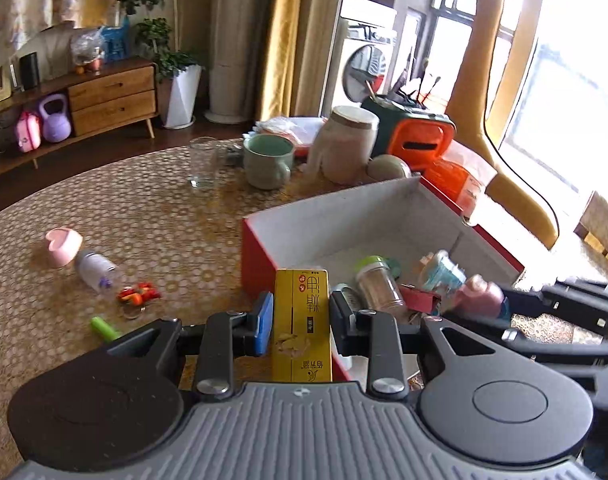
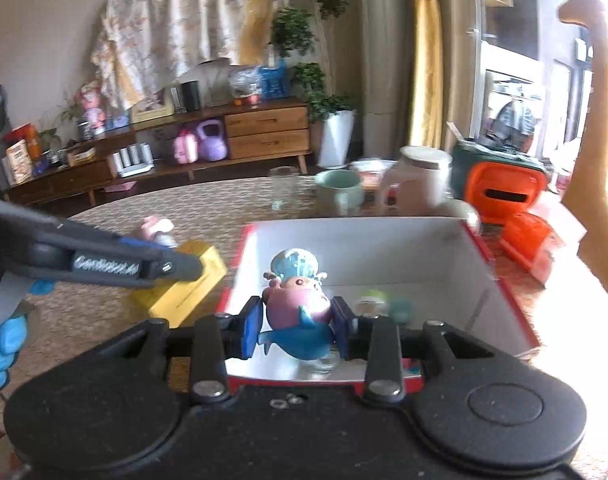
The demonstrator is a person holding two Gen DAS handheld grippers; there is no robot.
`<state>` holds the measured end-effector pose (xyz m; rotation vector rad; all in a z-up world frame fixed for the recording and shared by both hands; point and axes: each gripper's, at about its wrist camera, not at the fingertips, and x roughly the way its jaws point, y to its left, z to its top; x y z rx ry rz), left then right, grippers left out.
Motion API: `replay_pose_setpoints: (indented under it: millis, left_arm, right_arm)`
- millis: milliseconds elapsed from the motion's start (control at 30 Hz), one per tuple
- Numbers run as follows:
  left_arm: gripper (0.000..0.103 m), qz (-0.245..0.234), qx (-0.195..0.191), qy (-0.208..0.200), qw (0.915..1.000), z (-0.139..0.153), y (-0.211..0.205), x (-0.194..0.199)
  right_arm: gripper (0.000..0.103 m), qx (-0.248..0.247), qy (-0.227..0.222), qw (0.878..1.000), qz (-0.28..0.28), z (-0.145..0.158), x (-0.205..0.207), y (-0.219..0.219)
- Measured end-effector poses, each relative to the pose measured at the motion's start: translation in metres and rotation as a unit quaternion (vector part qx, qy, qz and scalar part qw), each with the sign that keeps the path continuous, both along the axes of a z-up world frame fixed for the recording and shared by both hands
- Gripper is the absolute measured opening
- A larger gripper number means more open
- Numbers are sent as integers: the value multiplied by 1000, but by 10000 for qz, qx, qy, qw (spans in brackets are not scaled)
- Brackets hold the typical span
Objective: Organize rigid objects
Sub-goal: 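Carry yellow box with left gripper to the red box while right gripper carries pig, then lower yellow box into box and open left gripper while right gripper releases pig inside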
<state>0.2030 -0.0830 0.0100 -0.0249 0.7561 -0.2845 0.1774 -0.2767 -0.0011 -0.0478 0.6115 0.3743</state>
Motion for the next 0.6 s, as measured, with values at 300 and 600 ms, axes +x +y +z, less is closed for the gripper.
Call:
replay_pose_setpoints:
  millis: [300,600]
  left_arm:
    - [30,-193,255,137,9994,-15,-40,27]
    - [29,-402,508,359,9973,-37,-77,58]
  right_arm:
    - [35,-81,172,9987,-471,-19,32,-52]
    - [35,-292,511,9973,-448,-40,74,-70]
